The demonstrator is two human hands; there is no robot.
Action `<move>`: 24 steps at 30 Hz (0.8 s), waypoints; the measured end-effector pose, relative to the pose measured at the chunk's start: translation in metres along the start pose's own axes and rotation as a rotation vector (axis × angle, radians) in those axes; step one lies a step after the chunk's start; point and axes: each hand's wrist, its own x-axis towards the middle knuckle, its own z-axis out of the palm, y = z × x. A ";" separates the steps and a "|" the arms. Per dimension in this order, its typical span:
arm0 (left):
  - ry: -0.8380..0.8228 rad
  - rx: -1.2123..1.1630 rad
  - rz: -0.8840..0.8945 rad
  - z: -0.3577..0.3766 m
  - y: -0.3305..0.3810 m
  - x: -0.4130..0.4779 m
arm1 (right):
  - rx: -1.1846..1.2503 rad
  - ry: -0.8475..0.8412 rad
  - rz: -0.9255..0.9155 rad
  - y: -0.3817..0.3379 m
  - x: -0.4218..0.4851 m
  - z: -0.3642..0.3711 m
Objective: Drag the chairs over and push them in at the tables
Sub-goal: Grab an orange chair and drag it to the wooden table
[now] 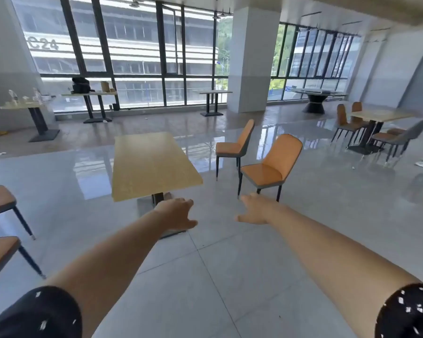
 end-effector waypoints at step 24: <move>0.020 -0.098 0.196 -0.005 0.255 0.161 | 0.119 0.048 0.184 0.258 -0.033 0.022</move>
